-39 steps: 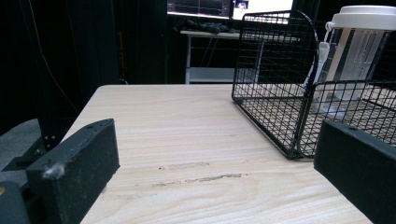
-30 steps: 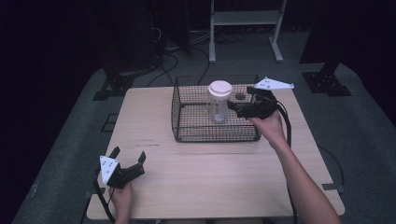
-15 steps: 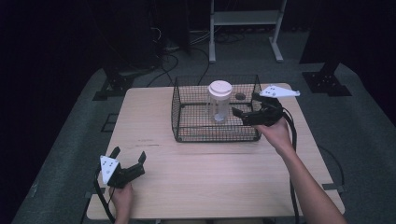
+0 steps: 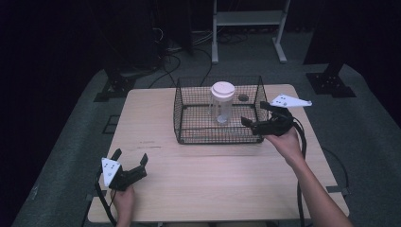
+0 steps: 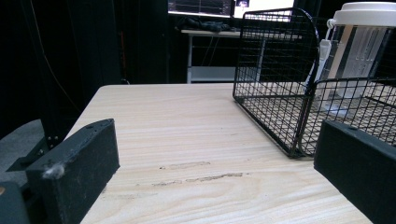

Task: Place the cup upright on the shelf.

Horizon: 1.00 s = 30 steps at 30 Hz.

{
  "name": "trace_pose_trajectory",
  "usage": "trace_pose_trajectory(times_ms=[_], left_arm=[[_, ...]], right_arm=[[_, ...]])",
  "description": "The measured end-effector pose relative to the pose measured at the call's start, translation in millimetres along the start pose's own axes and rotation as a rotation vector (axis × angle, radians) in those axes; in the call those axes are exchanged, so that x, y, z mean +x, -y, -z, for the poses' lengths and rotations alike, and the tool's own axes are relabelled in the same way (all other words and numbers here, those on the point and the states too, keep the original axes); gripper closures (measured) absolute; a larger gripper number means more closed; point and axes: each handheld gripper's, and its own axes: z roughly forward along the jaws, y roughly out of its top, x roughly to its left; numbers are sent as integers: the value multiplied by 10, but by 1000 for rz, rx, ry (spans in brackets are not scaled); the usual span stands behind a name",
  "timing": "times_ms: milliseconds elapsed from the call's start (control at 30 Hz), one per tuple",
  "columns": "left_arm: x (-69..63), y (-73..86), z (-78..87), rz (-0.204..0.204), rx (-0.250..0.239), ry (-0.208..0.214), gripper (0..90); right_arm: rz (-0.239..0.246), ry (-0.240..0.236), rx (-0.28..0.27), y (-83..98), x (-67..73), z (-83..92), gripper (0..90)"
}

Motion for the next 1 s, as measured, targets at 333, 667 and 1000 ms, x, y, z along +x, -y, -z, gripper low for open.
trace_pose_trajectory(times_ms=[333, 667, 1000], left_arm=[[-1, 0, -1, 0, 1, -2, 0], [-5, 0, 0, -4, 4, -1, 0], [-4, 1, -2, -3, 5, -1, 0]], right_arm=[[-21, 10, 9, 162, -58, 82, 0], [-31, 16, 9, 259, -75, 184, 0], [-35, 32, 15, 395, -88, 285, 0]])
